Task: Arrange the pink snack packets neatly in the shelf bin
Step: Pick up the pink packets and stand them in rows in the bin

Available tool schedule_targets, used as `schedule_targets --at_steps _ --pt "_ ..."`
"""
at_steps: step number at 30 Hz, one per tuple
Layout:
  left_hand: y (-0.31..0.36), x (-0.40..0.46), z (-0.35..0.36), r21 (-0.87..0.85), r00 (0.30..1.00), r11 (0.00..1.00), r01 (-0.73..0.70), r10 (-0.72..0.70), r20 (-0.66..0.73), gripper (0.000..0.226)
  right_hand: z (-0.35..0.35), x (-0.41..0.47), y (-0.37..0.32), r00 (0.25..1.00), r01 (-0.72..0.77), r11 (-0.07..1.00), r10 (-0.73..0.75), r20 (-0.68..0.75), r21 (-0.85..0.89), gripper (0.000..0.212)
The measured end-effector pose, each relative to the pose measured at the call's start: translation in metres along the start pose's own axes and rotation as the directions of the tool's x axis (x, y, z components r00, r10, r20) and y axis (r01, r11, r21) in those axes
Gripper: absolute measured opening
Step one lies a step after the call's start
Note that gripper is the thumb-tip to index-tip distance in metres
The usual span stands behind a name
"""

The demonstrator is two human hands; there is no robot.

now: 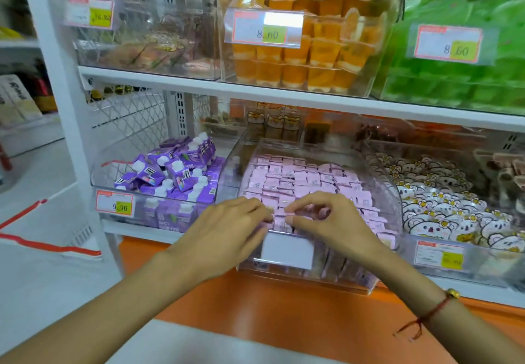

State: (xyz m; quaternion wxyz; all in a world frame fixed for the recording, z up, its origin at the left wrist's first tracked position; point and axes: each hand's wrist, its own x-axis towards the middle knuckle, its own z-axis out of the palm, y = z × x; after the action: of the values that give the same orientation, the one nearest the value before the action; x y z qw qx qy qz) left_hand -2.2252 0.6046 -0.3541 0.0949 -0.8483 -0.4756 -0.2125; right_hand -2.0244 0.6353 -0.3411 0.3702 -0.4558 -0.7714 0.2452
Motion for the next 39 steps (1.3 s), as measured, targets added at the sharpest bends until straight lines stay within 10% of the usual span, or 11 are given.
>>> schedule_targets --at_steps 6,11,18,22,27,32,35,39 --pt "-0.004 0.0 0.001 -0.023 1.0 1.0 -0.001 0.002 0.02 0.028 0.009 0.005 -0.01 0.99 0.118 0.983 -0.127 -0.056 -0.143 0.005" --pt "-0.002 -0.002 0.002 -0.012 1.0 1.0 0.015 -0.015 0.009 0.028 0.008 0.006 -0.02 0.898 0.249 0.968 -0.24 -0.37 -0.022 0.01" --pt "0.006 -0.004 0.002 -0.369 0.97 0.906 0.206 -0.239 -0.044 0.05 -0.013 0.0 -0.033 0.813 0.223 0.947 -0.049 -0.58 0.233 0.01" --pt "0.021 -0.001 -0.004 -0.595 0.964 0.793 0.132 -0.242 -0.107 0.069 -0.014 -0.002 -0.037 0.879 0.078 0.782 0.239 -0.413 0.619 0.007" --pt "0.029 0.004 -0.015 -0.814 0.921 0.576 0.079 -0.354 -0.161 0.037 -0.014 -0.007 -0.033 0.925 -0.126 0.566 0.364 -0.11 0.815 0.012" --pt "0.028 0.008 -0.021 -0.906 0.742 -0.088 0.414 -0.544 0.392 0.049 -0.016 -0.009 -0.024 0.992 -0.106 0.93 0.122 -0.023 0.351 0.056" --pt "0.025 0.008 -0.02 -0.866 0.726 -0.077 0.494 -0.512 0.46 0.063 -0.009 -0.013 -0.025 0.996 0.072 0.978 -0.08 0.032 0.196 0.051" --pt "0.024 0.013 -0.022 -0.89 0.75 0.004 0.457 -0.539 0.382 0.074 -0.006 -0.012 -0.024 0.997 0.01 0.957 0.012 -0.073 0.289 0.023"
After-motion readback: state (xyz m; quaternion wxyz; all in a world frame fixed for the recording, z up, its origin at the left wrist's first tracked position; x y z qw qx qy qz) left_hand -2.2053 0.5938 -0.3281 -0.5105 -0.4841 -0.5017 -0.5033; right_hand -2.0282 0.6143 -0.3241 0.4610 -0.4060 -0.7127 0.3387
